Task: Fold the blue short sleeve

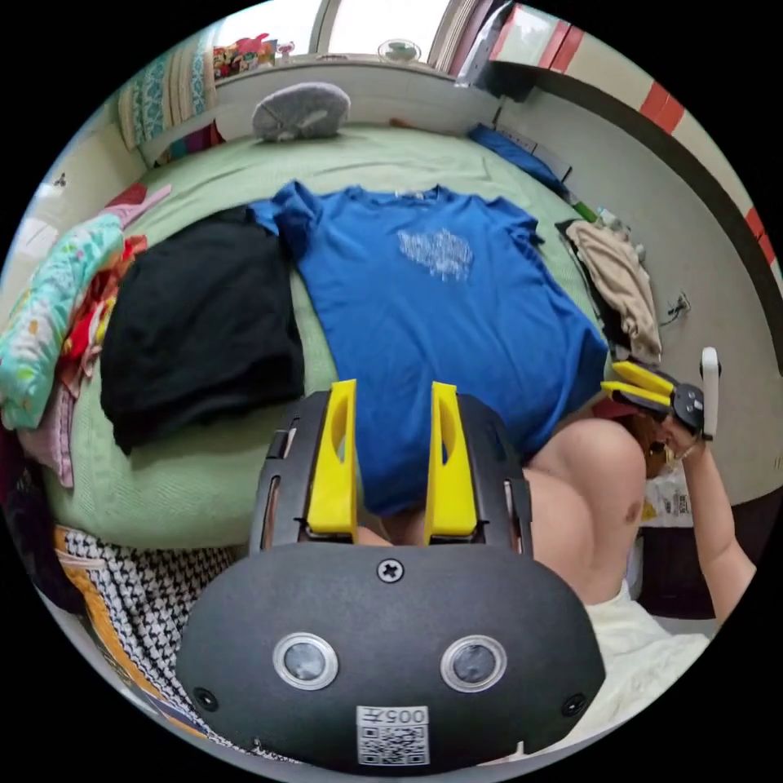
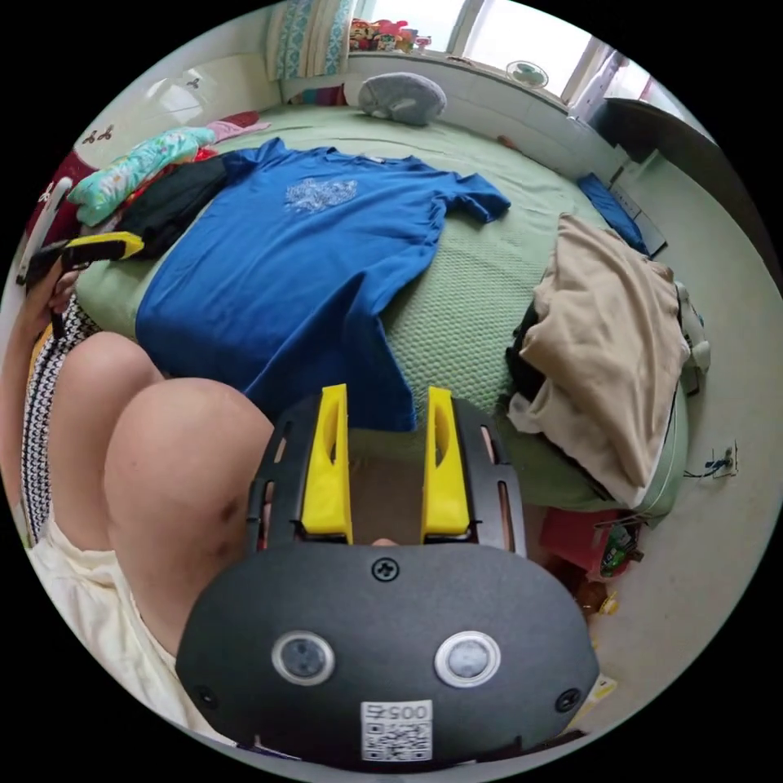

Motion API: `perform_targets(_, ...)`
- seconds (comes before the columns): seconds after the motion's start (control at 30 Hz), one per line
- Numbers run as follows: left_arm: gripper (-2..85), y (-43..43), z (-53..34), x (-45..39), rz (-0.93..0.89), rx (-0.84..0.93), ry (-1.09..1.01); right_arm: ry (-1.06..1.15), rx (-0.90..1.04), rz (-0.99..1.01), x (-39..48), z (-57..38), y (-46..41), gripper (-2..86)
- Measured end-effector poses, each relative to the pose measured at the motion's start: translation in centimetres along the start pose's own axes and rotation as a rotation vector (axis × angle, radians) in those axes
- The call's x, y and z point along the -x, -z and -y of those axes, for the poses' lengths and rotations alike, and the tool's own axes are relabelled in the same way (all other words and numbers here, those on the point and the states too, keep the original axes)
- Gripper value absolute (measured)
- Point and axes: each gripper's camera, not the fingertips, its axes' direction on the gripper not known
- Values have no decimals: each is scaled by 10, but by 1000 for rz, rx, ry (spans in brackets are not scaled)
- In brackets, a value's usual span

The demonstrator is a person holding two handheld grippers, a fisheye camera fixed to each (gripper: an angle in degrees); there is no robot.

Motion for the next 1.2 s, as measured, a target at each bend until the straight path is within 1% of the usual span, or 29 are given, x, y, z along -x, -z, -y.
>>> perform_targets(0.1, 159, -26, -29, -4, 41, 45, 26, -24, 57, -56, 1, -7, -18, 95)
perform_targets(0.23, 160, -41, -49, -13, 77, 21, 59, -47, 54, -68, -4, -16, -16, 90)
perform_targets(0.33, 152, -47, -56, -23, 130, 20, 65, -70, 81, -73, -11, -23, -14, 70)
perform_targets(0.37, 146, -49, -58, -28, 151, 35, 63, -83, 82, -63, -15, -27, -12, 49)
perform_targets(0.4, 139, -51, -61, -31, 175, 55, 71, -94, 78, -24, -19, -31, -9, 20)
perform_targets(0.47, 112, -58, -63, -34, 200, 107, 98, -103, 62, 21, -25, -37, -1, -5)
perform_targets(0.5, 77, -65, -63, -35, 206, 152, 107, -109, 47, 30, -29, -41, 5, -8)
perform_targets(0.57, 38, -68, -65, -36, 203, 149, 111, -112, 30, 62, -36, -46, 18, -11)
perform_targets(0.67, 15, -57, -66, -37, 118, 115, 114, -121, -35, 147, -51, -52, 50, -11)
perform_targets(0.73, 10, -39, -66, -36, 48, 57, 115, -140, -78, 195, -63, -56, 71, -12)
perform_targets(0.8, 5, -6, -66, -33, -33, -20, 103, -159, -125, 235, -80, -62, 97, -12)
perform_targets(0.97, 2, 60, -72, -26, -134, -113, 70, -216, -163, 338, -116, -79, 131, -13)
perform_targets(1.13, 2, 83, -95, -19, -218, -101, 65, -252, -116, 384, -140, -106, 130, -13)
perform_targets(1.2, 3, 71, -107, -16, -249, -40, 82, -285, -62, 395, -150, -119, 117, -12)
